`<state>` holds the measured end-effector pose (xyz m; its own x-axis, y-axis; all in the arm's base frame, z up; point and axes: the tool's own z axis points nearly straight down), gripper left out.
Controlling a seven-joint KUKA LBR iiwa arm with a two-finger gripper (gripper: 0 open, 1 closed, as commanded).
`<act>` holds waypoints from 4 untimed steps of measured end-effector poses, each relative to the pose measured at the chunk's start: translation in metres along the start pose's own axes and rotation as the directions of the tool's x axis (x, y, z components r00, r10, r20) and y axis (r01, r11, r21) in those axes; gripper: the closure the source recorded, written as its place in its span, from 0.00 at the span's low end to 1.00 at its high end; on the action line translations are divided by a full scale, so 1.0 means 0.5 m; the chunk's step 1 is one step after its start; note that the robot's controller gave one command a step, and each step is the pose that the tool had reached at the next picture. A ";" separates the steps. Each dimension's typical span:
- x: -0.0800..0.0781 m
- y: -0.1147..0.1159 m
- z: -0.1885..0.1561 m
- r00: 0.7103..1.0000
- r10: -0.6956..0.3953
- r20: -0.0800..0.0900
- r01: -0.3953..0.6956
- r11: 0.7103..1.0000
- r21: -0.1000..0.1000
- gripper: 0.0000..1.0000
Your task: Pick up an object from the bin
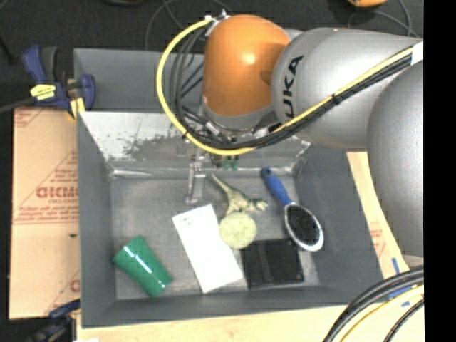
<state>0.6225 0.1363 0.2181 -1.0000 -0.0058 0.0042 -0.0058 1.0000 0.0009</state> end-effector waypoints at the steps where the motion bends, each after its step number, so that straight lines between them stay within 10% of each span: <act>1: -0.003 -0.002 -0.011 1.000 0.003 0.008 -0.003 1.000 -0.001 0.00; 2: 0.014 -0.035 0.068 0.992 -0.122 0.011 0.122 0.993 0.002 0.00; 3: 0.052 -0.164 0.139 0.919 -0.395 0.007 0.395 0.919 0.004 0.00; 4: 0.024 -0.136 0.159 0.872 -0.489 0.008 0.489 0.872 0.006 0.00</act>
Offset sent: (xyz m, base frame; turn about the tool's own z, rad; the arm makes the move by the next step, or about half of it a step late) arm -0.0330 -0.0634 -0.1481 -0.4711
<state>0.6106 0.0684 0.1385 -0.8692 -0.4944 -0.0051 -0.4944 0.8693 -0.0029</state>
